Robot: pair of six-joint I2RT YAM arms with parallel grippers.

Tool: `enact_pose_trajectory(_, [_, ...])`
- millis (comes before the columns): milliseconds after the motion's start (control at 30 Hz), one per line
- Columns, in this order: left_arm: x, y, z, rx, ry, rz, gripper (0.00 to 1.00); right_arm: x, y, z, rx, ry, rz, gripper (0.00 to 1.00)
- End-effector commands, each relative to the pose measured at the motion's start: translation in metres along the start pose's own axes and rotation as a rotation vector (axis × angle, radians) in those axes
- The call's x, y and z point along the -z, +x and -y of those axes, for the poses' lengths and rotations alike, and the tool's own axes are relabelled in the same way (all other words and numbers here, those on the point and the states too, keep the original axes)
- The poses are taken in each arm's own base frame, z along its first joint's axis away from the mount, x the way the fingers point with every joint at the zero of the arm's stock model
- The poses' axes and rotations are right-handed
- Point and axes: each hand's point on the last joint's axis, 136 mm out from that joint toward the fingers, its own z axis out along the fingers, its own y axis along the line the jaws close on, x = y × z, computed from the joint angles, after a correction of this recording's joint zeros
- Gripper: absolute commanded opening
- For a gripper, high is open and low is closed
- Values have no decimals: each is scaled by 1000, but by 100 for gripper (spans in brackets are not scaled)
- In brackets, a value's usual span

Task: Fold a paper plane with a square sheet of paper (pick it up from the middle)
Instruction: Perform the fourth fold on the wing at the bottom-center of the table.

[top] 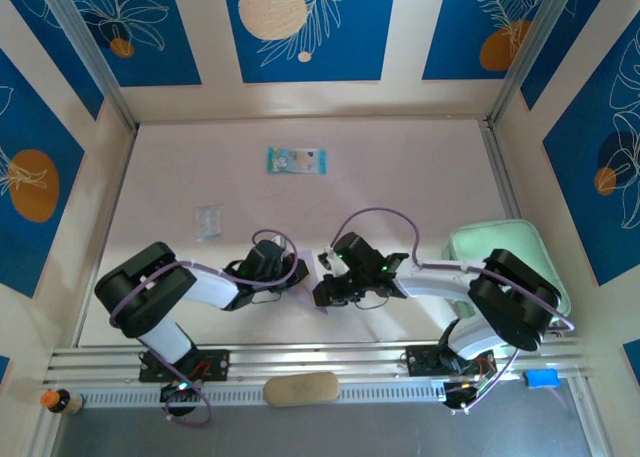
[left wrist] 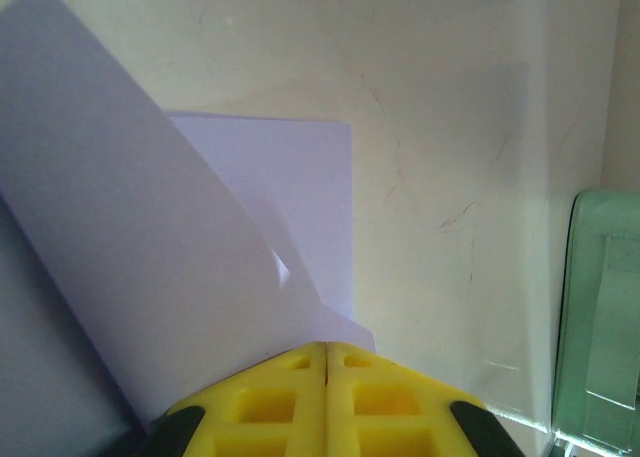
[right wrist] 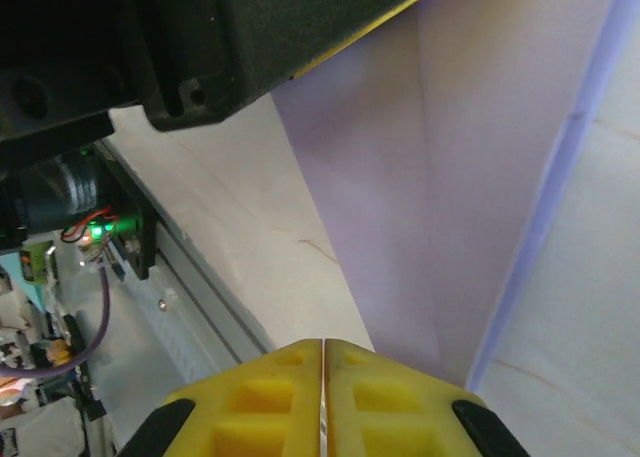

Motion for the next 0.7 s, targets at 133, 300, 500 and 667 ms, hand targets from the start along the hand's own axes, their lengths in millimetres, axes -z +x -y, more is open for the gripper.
enact_pose_trajectory(133, [2,0,-6,-7,-25,8,5,-22,14,21,32,154,-83,7])
enact_pose_trajectory(300, [2,-2,2,-16,5,12,5,-23,15,39,34,259,-87,6])
enact_pose_trajectory(500, [-2,-2,10,-23,32,6,6,-18,13,53,59,341,-84,6])
enact_pose_trajectory(667, [-6,-3,13,-21,41,8,6,-15,12,54,68,353,-86,7])
